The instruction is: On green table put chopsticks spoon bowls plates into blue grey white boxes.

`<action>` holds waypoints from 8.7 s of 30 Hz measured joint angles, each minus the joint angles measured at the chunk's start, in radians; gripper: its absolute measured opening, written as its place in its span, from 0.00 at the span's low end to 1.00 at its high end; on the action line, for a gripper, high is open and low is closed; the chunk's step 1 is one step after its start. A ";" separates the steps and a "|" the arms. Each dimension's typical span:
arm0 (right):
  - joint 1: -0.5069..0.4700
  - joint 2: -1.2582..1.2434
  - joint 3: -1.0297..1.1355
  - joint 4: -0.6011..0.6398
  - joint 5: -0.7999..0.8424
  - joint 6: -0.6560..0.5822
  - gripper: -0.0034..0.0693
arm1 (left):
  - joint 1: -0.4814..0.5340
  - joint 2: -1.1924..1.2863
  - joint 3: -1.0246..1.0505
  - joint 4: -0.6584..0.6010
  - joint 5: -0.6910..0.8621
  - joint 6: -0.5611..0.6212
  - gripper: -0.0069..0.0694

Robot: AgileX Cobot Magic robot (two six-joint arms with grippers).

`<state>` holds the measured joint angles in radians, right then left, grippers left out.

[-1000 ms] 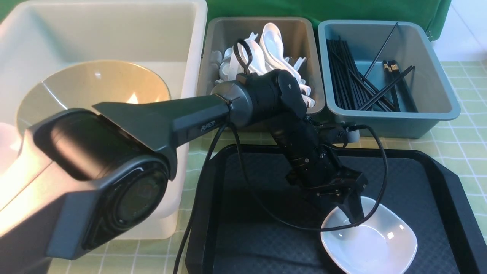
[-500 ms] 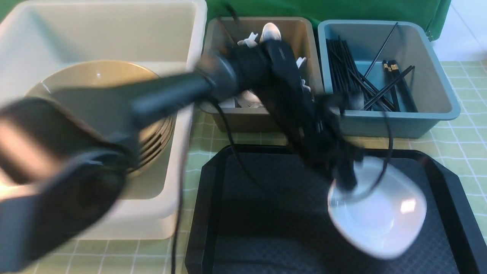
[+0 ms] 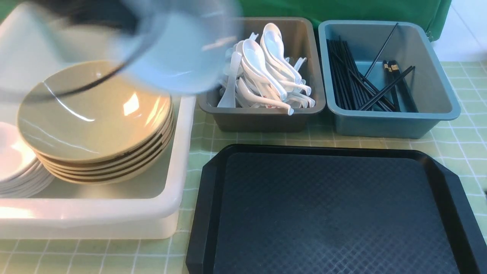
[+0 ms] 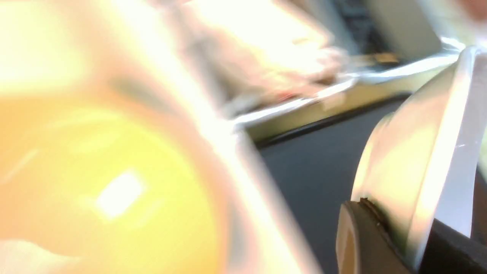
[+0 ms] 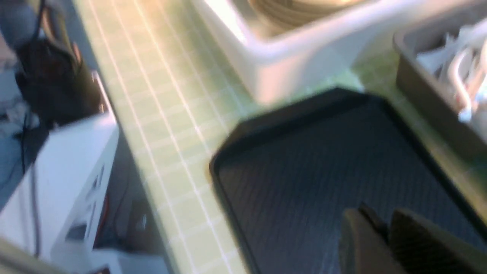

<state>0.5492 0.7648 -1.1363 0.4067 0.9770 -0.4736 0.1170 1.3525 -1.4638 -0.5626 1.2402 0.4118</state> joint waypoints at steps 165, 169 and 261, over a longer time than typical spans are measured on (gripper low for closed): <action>0.000 -0.782 0.775 -0.569 -0.395 0.711 0.14 | -0.144 -1.366 1.481 0.645 -0.872 -0.500 0.09; 0.000 -0.782 0.775 -0.569 -0.395 0.711 0.14 | -0.144 -1.366 1.481 0.645 -0.872 -0.498 0.09; -0.686 -0.781 1.139 -0.396 -0.679 0.291 0.24 | -0.144 -1.366 1.487 0.638 -0.907 -0.498 0.09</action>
<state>-0.1372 -0.0163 0.0025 0.0107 0.2977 -0.1830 -0.0269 -0.0131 0.0236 0.0758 0.3331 -0.0859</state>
